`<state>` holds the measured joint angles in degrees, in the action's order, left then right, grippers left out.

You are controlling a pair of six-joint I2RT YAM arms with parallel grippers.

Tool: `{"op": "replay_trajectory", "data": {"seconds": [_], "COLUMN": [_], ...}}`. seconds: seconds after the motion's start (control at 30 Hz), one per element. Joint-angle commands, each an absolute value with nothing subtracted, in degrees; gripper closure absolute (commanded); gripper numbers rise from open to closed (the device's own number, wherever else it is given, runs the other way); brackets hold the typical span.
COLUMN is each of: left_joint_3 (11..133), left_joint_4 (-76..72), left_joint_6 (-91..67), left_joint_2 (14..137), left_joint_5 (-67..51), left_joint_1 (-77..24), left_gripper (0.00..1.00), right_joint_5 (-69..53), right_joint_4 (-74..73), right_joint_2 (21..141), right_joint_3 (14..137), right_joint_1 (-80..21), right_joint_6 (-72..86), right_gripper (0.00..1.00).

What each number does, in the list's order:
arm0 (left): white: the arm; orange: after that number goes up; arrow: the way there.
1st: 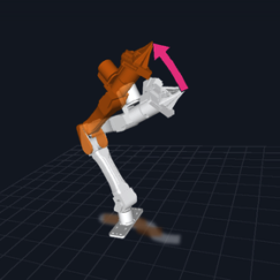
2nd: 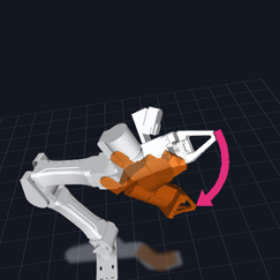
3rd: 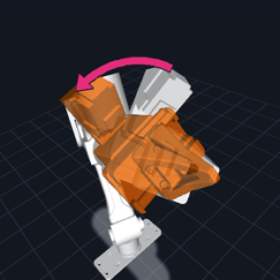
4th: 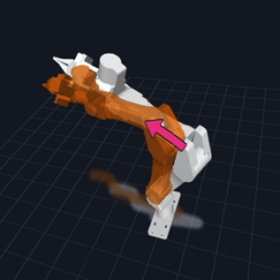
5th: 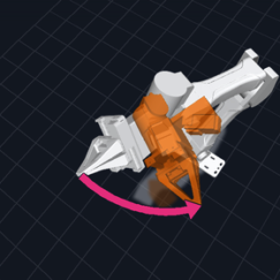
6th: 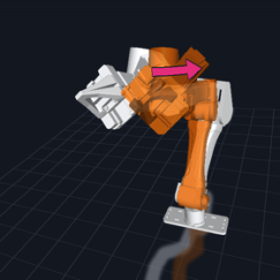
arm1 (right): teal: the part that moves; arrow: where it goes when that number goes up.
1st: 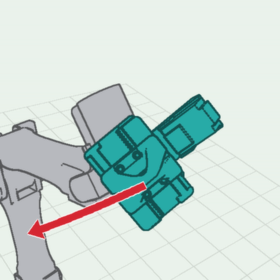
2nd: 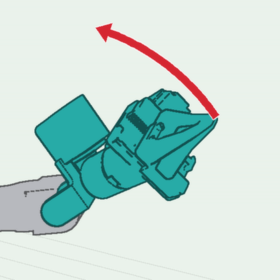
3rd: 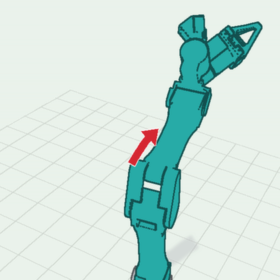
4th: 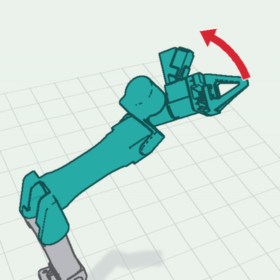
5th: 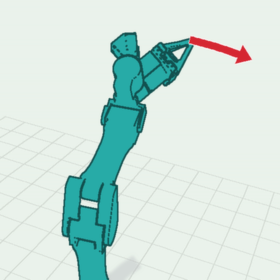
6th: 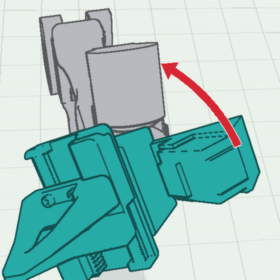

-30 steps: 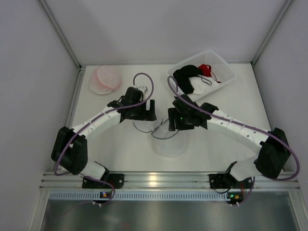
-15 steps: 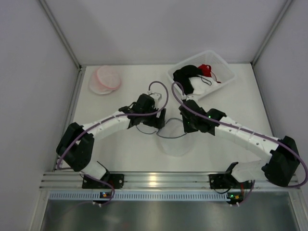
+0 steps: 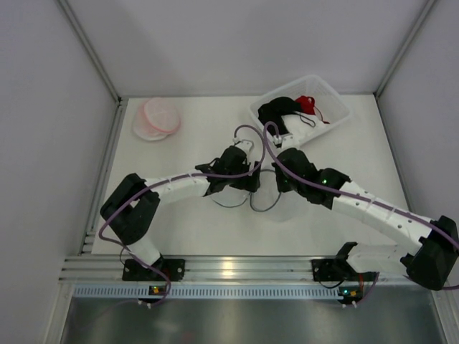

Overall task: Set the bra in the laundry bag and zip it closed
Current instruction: Open the laundry bag at the center of the board.

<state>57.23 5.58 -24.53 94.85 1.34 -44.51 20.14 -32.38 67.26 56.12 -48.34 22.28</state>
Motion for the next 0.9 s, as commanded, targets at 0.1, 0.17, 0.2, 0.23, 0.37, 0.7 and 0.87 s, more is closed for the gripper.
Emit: {"op": "replay_trajectory", "data": {"seconds": [0.1,0.17,0.2,0.23,0.37,0.7,0.87], "left_joint_3": [58.54,56.96,56.17,55.12,53.09,53.34,60.98], "left_joint_4": [-2.72,-5.69,-6.84,-7.9,-11.77,-4.0,11.05], "left_joint_6": [-27.16,-28.56,-29.09,-30.22,-31.55,-29.53,-27.34], "left_joint_2": [100.28,100.98,100.99,100.9,100.2,92.3,84.65], "left_joint_5": [1.32,0.88,0.97,1.14,1.05,4.82,11.77], "left_joint_1": [-46.49,-46.49,-46.58,-46.58,-46.58,-46.41,-46.41], "left_gripper": [0.18,0.21,0.24,0.25,0.5,1.0,1.0], "right_joint_5": [22.15,21.97,21.71,21.62,21.71,20.39,18.38], "right_joint_4": [-28.65,-28.83,-29.09,-29.44,-30.67,-30.15,-26.64], "right_joint_2": [64.43,63.81,63.63,63.37,62.84,62.67,63.45], "right_joint_3": [53.88,53.26,53.09,53.0,52.73,50.8,50.1], "right_joint_1": [-48.78,-48.43,-47.91,-47.64,-46.67,-43.51,-41.49], "right_joint_6": [24.61,25.57,25.75,25.93,26.36,27.16,26.63], "right_gripper": [1.0,1.0,1.0,1.0,1.0,1.0,1.0]}}
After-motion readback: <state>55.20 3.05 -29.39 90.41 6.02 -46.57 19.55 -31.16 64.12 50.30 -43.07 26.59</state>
